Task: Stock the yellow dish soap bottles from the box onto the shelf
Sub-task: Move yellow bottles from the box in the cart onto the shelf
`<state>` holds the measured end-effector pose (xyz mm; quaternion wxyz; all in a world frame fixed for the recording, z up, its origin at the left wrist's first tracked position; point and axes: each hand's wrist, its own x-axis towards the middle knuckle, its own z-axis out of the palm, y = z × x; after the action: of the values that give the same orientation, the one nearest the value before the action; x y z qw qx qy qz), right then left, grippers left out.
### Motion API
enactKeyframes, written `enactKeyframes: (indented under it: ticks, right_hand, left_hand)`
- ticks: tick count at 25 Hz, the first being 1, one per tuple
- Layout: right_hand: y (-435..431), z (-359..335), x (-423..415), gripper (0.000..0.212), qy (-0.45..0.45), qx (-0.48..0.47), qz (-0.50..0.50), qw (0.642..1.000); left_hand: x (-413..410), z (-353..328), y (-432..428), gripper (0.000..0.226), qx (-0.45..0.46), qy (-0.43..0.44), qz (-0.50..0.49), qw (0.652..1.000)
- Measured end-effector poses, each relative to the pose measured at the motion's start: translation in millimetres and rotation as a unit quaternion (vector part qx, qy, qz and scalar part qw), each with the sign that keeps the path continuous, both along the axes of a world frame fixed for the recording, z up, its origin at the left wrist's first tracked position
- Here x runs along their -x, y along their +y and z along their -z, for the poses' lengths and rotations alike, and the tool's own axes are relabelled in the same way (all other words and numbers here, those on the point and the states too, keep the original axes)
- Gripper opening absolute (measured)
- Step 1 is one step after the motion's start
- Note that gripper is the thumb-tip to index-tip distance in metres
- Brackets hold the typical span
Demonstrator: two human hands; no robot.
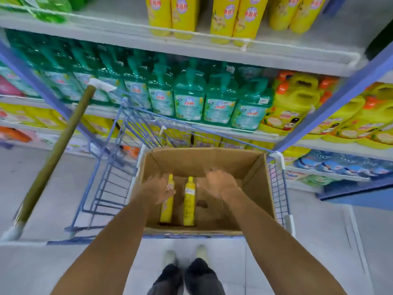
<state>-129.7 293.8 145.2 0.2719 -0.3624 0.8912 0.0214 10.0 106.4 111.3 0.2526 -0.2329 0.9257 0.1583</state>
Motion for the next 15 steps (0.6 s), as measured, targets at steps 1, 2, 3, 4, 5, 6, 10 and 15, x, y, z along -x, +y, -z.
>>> enactKeyframes:
  ticks: [1, 2, 3, 4, 5, 6, 10, 15]
  right_hand:
    - [-0.6, 17.7, 2.6, 0.061, -0.012, -0.008, 0.002, 1.000]
    - [-2.4, 36.3, 4.5, 0.059, -0.026, -0.016, 0.005, 1.000]
    - [-4.8, 54.0, 5.9, 0.059, -0.038, -0.022, 0.009, 0.999]
    - [-11.1, 76.5, 8.2, 0.060, -0.053, -0.028, 0.013, 0.998]
    - [-17.2, 97.8, 9.1, 0.061, -0.066, -0.034, 0.020, 0.997]
    - [-22.6, 121.8, 9.5, 0.061, -0.080, -0.043, 0.030, 0.995]
    - [-43.6, 215.1, 10.4, 0.060, -0.105, -0.036, 0.059, 0.992]
    - [-63.9, 293.6, 14.6, 0.053, -0.126, -0.006, 0.112, 0.986]
  left_hand:
    - [2.2, 15.0, -1.0, 0.073, -0.011, -0.011, 0.003, 1.000]
    - [4.6, 30.1, -3.1, 0.073, -0.023, -0.026, 0.005, 0.999]
    - [7.6, 46.6, -5.9, 0.072, -0.034, -0.031, 0.002, 0.999]
    - [11.7, 68.6, -11.6, 0.071, -0.050, -0.035, -0.008, 0.998]
    - [16.7, 91.0, -18.1, 0.069, -0.065, -0.035, -0.019, 0.997]
    - [22.5, 112.2, -23.1, 0.067, -0.080, -0.038, -0.034, 0.995]
    - [54.6, 203.4, -44.9, 0.058, -0.137, -0.036, -0.090, 0.986]
    - [74.7, 286.5, -44.9, 0.065, -0.147, -0.037, -0.167, 0.974]
